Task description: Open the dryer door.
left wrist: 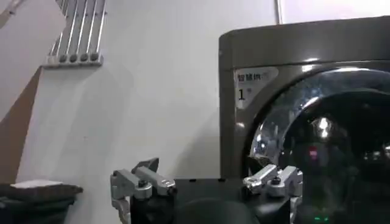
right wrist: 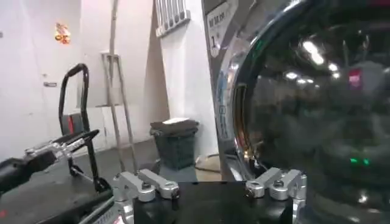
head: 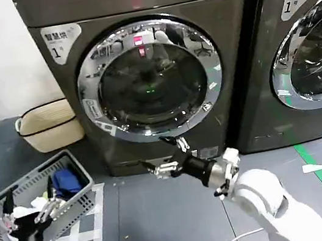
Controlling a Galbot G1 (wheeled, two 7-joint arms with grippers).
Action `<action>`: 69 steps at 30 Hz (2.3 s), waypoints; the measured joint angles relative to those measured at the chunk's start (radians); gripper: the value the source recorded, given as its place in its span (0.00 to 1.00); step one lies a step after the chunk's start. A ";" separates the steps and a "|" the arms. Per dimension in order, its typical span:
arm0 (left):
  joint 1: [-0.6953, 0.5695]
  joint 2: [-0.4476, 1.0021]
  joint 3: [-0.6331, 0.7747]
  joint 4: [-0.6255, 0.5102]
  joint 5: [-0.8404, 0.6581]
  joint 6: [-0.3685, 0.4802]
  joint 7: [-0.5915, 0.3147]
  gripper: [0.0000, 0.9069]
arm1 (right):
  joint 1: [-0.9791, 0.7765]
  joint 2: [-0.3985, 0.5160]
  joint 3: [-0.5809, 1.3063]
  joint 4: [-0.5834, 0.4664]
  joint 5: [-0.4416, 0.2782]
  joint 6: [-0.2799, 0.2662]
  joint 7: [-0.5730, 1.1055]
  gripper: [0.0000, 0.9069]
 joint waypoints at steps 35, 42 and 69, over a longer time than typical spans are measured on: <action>0.013 -0.005 0.002 -0.009 0.003 -0.001 0.010 1.00 | 0.321 0.082 -0.196 -0.337 0.020 0.075 -0.039 1.00; 0.013 -0.004 0.002 -0.009 0.001 -0.001 0.012 1.00 | 0.360 0.100 -0.226 -0.382 0.026 0.083 -0.038 1.00; 0.014 -0.008 0.002 -0.004 0.001 -0.007 0.017 1.00 | 0.494 0.182 -0.304 -0.570 0.067 0.101 -0.073 1.00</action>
